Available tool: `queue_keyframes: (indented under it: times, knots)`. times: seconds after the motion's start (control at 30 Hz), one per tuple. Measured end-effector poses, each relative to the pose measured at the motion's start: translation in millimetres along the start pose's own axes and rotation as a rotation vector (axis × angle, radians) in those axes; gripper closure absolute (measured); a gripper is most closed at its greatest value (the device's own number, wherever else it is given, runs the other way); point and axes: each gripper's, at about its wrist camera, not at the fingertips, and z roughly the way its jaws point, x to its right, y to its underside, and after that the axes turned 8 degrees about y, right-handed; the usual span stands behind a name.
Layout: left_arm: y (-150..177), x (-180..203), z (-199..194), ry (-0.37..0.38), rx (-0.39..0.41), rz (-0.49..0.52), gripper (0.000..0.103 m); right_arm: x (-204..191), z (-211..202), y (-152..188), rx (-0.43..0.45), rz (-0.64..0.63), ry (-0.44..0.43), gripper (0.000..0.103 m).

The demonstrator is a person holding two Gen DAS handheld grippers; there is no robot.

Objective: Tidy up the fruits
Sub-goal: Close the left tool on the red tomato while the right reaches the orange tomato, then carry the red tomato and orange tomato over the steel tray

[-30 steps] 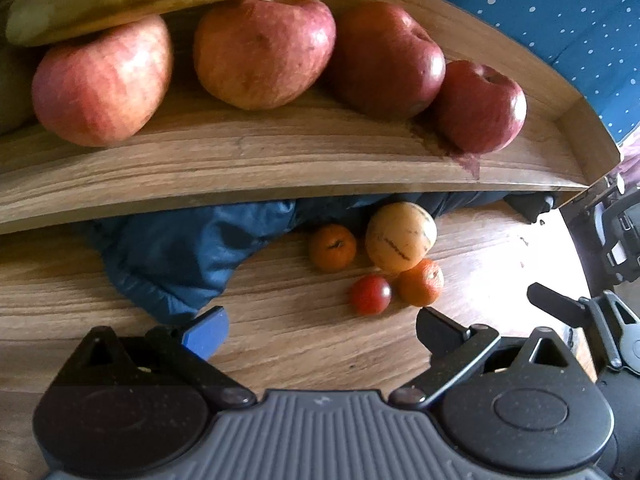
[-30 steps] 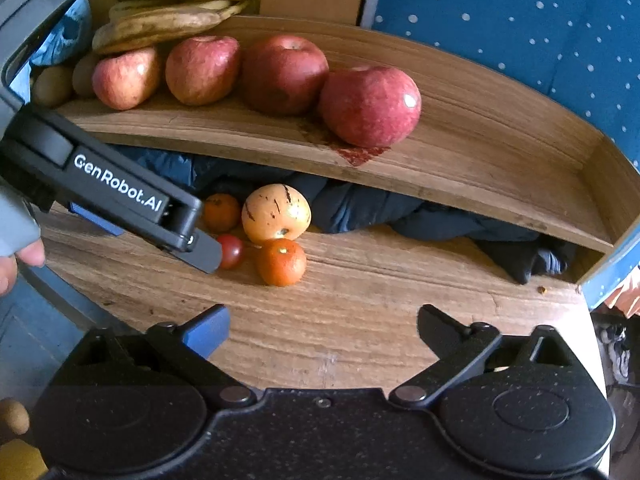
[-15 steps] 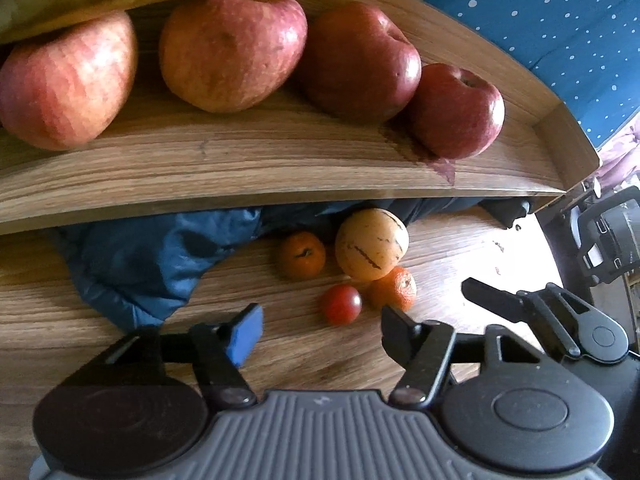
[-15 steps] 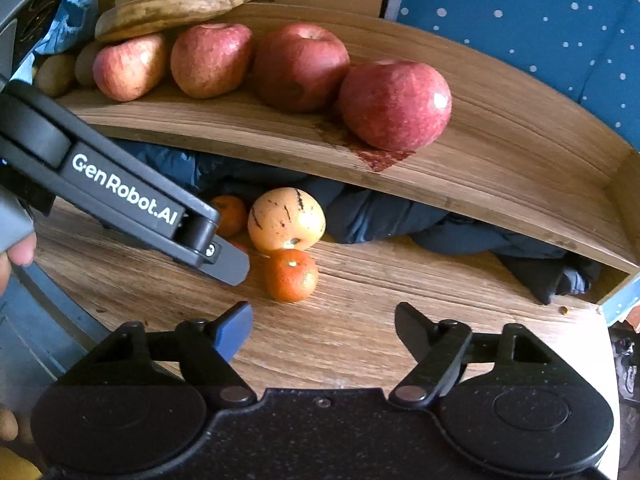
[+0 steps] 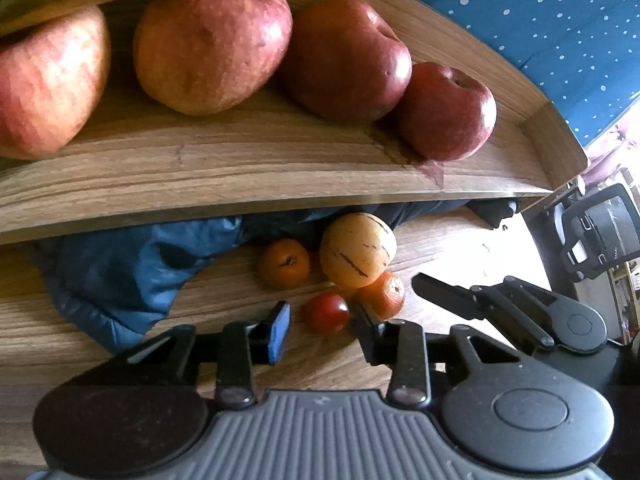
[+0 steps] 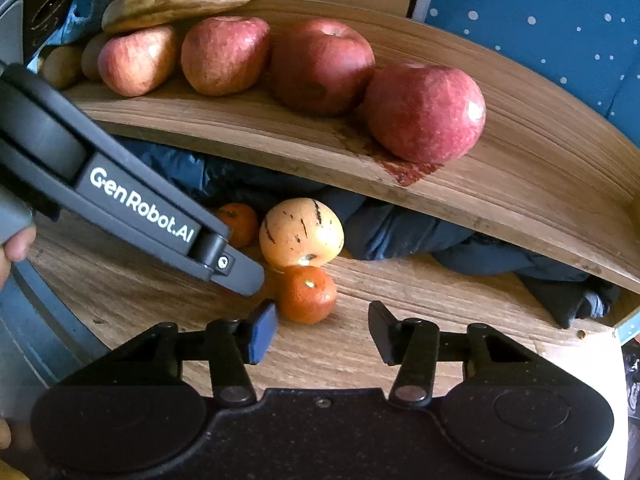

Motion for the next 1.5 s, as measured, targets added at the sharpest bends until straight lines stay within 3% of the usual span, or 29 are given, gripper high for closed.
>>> queue_keyframes:
  times: [0.17, 0.33, 0.67, 0.97, 1.5]
  knots:
    - [-2.4, 1.5, 4.0, 0.006, -0.014, 0.015, 0.077, -0.5, 3.9, -1.8, 0.006, -0.009, -0.019, 0.060]
    - [-4.3, 1.7, 3.5, 0.003, -0.022, 0.028, 0.078, -1.9, 7.0, -3.2, 0.014, -0.012, -0.037, 0.067]
    - [5.3, 7.8, -8.1, -0.021, -0.005, 0.031, 0.079, 2.3, 5.2, 1.1, 0.000, 0.040, -0.056, 0.069]
    - [23.9, 25.4, -38.1, -0.038, 0.057, 0.029, 0.079, 1.9, -30.7, 17.5, 0.040, 0.083, -0.057, 0.069]
    - [65.0, 35.0, -83.4, -0.115, 0.142, -0.016, 0.079, -9.4, -99.5, 49.4, 0.121, 0.053, -0.103, 0.069]
